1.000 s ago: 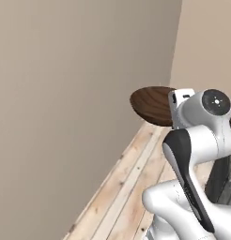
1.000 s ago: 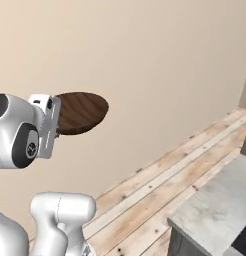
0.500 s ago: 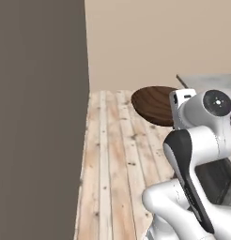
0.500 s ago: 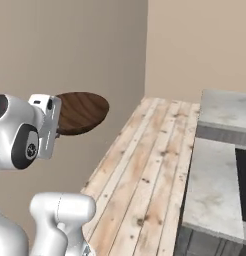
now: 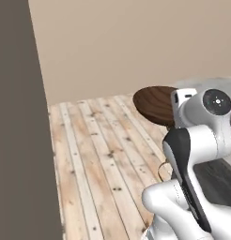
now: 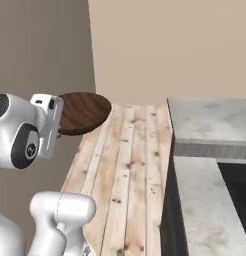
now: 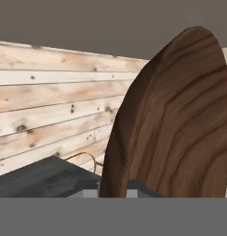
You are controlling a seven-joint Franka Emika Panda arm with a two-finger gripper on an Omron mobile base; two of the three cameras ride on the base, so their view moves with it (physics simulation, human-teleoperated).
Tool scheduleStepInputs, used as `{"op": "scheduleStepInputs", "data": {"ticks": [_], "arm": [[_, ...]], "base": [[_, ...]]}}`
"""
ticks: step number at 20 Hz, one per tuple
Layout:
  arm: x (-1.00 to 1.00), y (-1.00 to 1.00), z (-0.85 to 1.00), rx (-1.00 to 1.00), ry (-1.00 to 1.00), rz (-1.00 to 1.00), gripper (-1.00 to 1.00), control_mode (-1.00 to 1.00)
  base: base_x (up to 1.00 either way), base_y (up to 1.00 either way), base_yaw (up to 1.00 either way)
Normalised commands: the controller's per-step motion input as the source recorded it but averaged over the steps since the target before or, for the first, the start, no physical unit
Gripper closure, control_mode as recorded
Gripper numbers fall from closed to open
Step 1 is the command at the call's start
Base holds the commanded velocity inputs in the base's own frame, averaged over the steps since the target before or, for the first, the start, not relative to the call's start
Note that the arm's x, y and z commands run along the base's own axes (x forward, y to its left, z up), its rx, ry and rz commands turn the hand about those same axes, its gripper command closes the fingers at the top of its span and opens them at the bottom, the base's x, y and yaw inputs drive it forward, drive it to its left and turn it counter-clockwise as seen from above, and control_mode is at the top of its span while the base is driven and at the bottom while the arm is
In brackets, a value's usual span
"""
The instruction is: Pick up the bowls from the cabinet and place each bowl in front of a stool on the dining counter.
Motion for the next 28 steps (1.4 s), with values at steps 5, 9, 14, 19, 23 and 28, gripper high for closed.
{"op": "scheduleStepInputs", "data": {"ticks": [5, 9, 14, 19, 23, 28], "arm": [[0.0, 0.0, 0.0, 0.0, 0.0, 0.0, 1.0, 1.0], [0.0, 0.0, 0.0, 0.0, 0.0, 0.0, 1.0, 1.0], [0.0, 0.0, 0.0, 0.0, 0.0, 0.0, 1.0, 1.0], [0.0, 0.0, 0.0, 0.0, 0.0, 0.0, 1.0, 1.0], [0.0, 0.0, 0.0, 0.0, 0.0, 0.0, 1.0, 1.0], [0.0, 0.0, 0.0, 0.0, 0.0, 0.0, 1.0, 1.0]], "base": [[1.0, 0.29, -0.34], [1.0, 0.51, -0.3], [1.0, 0.5, -0.31], [1.0, 0.55, -0.33], [1.0, 0.78, -0.36], [1.0, 0.87, -0.51]]}}
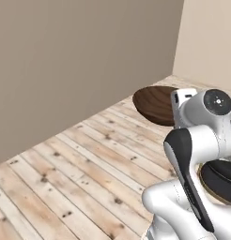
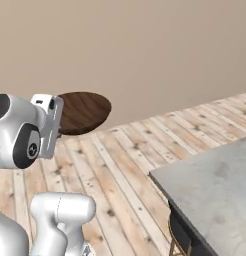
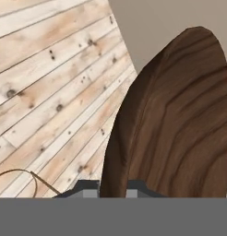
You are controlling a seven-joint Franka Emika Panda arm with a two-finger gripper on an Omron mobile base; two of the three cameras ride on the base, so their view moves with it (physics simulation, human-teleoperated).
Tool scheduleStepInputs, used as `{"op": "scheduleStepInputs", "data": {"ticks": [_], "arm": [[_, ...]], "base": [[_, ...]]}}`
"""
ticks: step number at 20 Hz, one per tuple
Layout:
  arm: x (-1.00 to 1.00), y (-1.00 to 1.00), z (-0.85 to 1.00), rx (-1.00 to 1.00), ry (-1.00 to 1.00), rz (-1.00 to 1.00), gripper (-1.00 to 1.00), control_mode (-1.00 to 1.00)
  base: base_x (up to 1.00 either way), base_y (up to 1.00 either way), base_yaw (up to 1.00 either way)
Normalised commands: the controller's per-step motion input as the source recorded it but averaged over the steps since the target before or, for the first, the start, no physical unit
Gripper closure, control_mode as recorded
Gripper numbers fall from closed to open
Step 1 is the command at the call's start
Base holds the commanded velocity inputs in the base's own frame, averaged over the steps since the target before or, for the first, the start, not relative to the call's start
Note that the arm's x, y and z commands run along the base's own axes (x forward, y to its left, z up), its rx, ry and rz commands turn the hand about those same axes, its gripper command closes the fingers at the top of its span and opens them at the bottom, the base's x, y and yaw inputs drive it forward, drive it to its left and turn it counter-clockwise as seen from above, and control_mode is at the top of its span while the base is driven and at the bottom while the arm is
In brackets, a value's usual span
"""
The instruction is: Pick up the bowls from the cabinet and place each bowl in front of a stool on the dining counter.
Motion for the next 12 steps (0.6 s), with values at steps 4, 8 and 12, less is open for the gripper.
{"op": "scheduleStepInputs", "data": {"ticks": [4, 8, 12], "arm": [[0.0, 0.0, 0.0, 0.0, 0.0, 0.0, 1.0, 1.0], [0.0, 0.0, 0.0, 0.0, 0.0, 0.0, 1.0, 1.0], [0.0, 0.0, 0.0, 0.0, 0.0, 0.0, 1.0, 1.0]], "base": [[1.0, 0.89, -0.62], [1.0, 0.83, -0.69], [1.0, 0.74, -0.75]]}}
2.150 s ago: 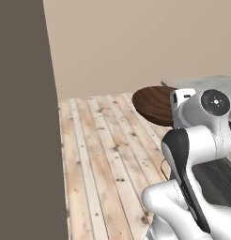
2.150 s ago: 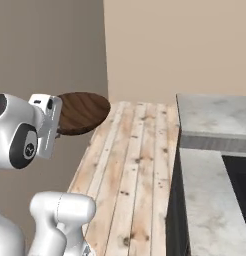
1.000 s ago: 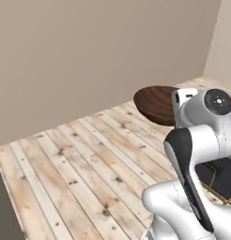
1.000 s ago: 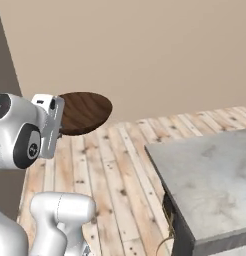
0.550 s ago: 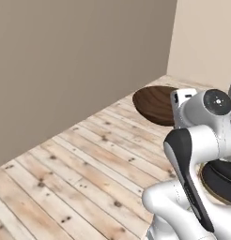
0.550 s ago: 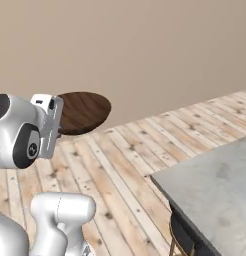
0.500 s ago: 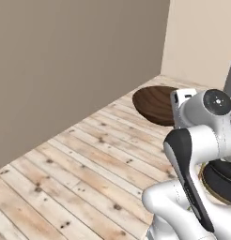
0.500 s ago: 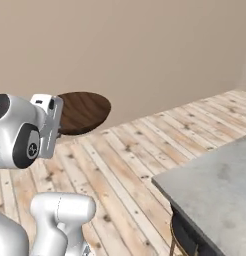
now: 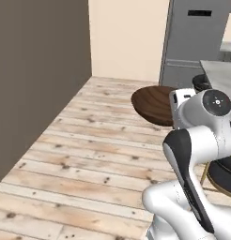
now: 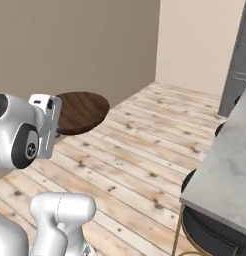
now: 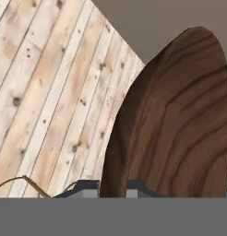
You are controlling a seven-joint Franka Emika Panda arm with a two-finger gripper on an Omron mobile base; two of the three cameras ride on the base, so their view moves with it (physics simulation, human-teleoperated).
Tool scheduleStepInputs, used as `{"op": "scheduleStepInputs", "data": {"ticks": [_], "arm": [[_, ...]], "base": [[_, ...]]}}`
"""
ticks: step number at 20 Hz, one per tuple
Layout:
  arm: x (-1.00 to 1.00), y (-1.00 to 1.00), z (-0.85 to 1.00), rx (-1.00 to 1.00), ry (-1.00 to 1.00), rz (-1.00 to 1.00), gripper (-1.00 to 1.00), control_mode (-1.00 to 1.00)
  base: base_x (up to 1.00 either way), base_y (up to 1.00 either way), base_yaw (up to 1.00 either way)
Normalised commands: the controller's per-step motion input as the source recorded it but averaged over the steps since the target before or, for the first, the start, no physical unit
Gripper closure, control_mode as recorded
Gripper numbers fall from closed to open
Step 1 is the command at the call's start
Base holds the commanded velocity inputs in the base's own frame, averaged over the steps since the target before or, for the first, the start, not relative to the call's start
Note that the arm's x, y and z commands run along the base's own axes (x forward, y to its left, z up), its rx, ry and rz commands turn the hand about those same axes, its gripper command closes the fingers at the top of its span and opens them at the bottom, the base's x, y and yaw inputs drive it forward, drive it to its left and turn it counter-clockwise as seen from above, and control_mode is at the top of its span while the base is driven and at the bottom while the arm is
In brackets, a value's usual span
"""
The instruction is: Pick up the bowls from the cabinet and place each bowl in front of a stool on the dining counter.
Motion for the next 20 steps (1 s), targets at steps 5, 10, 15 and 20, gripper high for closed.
{"op": "scheduleStepInputs", "data": {"ticks": [5, 10, 15, 20], "arm": [[0.0, 0.0, 0.0, 0.0, 0.0, 0.0, 1.0, 1.0], [0.0, 0.0, 0.0, 0.0, 0.0, 0.0, 1.0, 1.0], [0.0, 0.0, 0.0, 0.0, 0.0, 0.0, 1.0, 1.0], [0.0, 0.0, 0.0, 0.0, 0.0, 0.0, 1.0, 1.0]], "base": [[0.88, 0.59, -0.82], [0.72, 0.47, -0.87], [0.41, 0.34, -0.95], [0.37, 0.34, -0.94]]}}
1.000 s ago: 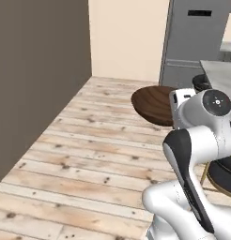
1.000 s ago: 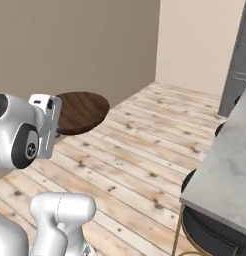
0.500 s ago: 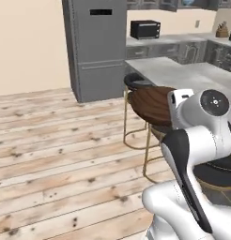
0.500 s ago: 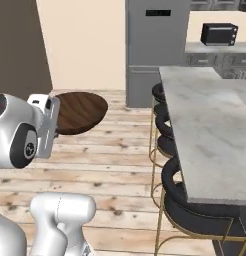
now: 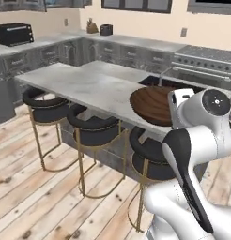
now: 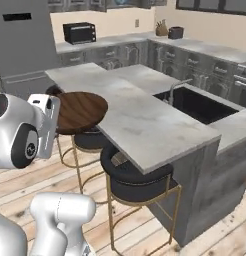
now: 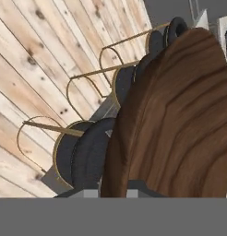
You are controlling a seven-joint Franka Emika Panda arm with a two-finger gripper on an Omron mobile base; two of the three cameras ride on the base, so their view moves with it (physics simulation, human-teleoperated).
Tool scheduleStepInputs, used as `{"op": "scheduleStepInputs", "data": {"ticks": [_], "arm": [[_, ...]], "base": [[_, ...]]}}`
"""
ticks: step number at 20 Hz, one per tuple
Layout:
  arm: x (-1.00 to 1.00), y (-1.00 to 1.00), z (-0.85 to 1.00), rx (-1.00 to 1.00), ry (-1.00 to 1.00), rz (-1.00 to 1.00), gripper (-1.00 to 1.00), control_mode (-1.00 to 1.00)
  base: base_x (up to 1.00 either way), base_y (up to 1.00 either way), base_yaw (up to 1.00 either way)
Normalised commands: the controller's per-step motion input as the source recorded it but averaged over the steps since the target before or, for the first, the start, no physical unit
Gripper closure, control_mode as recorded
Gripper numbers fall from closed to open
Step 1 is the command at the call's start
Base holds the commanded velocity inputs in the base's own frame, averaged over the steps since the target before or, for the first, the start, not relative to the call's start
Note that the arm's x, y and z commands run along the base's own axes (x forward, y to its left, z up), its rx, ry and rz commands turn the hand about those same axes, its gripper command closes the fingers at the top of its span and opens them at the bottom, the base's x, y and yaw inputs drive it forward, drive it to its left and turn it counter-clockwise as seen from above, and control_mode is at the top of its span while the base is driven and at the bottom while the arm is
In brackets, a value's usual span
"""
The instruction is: Pick up the bowls from the cabinet and place each bowl in front of a stool on the dining counter.
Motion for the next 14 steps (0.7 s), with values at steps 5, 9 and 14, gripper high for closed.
{"op": "scheduleStepInputs", "data": {"ticks": [5, 9, 14], "arm": [[0.0, 0.0, 0.0, 0.0, 0.0, 0.0, 1.0, 1.0], [0.0, 0.0, 0.0, 0.0, 0.0, 0.0, 1.0, 1.0], [0.0, 0.0, 0.0, 0.0, 0.0, 0.0, 1.0, 1.0]], "base": [[0.09, 0.47, -0.89], [-0.04, 0.73, -0.73], [-0.03, 0.79, -0.71]]}}
